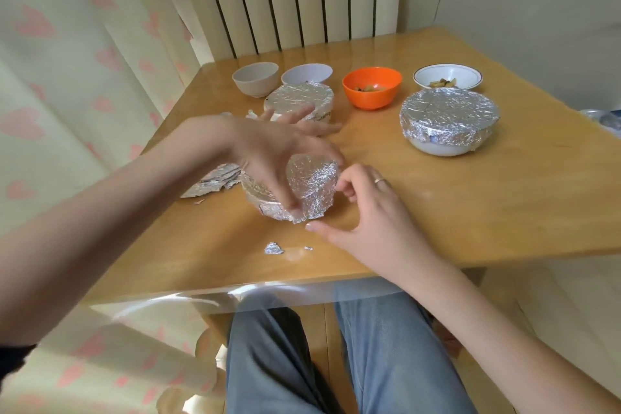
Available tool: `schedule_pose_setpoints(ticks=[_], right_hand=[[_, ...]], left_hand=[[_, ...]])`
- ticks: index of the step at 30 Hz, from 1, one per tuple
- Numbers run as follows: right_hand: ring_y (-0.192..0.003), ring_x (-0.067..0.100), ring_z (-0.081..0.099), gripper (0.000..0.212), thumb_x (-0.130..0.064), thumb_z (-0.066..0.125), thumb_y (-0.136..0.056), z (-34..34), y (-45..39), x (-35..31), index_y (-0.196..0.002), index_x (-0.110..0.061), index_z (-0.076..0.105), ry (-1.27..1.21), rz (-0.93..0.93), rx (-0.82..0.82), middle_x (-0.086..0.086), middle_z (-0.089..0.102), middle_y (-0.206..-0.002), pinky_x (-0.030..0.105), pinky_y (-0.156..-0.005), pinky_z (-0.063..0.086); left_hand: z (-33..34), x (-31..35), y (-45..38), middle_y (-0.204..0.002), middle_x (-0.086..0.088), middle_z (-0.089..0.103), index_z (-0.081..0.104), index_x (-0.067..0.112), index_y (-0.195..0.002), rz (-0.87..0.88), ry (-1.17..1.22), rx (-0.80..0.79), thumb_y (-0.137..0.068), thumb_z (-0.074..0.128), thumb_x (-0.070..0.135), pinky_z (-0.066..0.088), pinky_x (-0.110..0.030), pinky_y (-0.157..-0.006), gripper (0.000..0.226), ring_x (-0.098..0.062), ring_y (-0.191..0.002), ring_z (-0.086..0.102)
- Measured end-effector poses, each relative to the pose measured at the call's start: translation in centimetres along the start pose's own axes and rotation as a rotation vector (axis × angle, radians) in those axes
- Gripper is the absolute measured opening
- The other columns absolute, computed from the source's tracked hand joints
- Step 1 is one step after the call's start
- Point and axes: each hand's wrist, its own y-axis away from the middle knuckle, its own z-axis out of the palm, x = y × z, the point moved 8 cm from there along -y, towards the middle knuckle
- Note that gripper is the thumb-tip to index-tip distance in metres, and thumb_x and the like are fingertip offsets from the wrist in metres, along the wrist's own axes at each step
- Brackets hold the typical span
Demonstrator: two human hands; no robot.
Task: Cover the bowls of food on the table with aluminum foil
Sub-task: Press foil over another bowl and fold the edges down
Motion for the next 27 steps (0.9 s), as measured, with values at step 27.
schedule_pose_setpoints(ticks=[27], right_hand=[[-0.065,0.016,0.046,0.066,-0.040,0.091,-0.046,-1.5,-5.2,0.5,-0.076,-0.023,0.035,0.057,0.023,-0.076,-0.010,0.049,-0.068,0.035,-0.058,0.038]], left_hand=[[1.9,-0.9,-1.4,-0.153,0.016,0.017,0.028,0.043,-0.147,-0.015,0.100,-0.100,-0.053,0.090,0.053,0.014,-0.036,-0.118,0.113,-0.008,-0.139,0.012]])
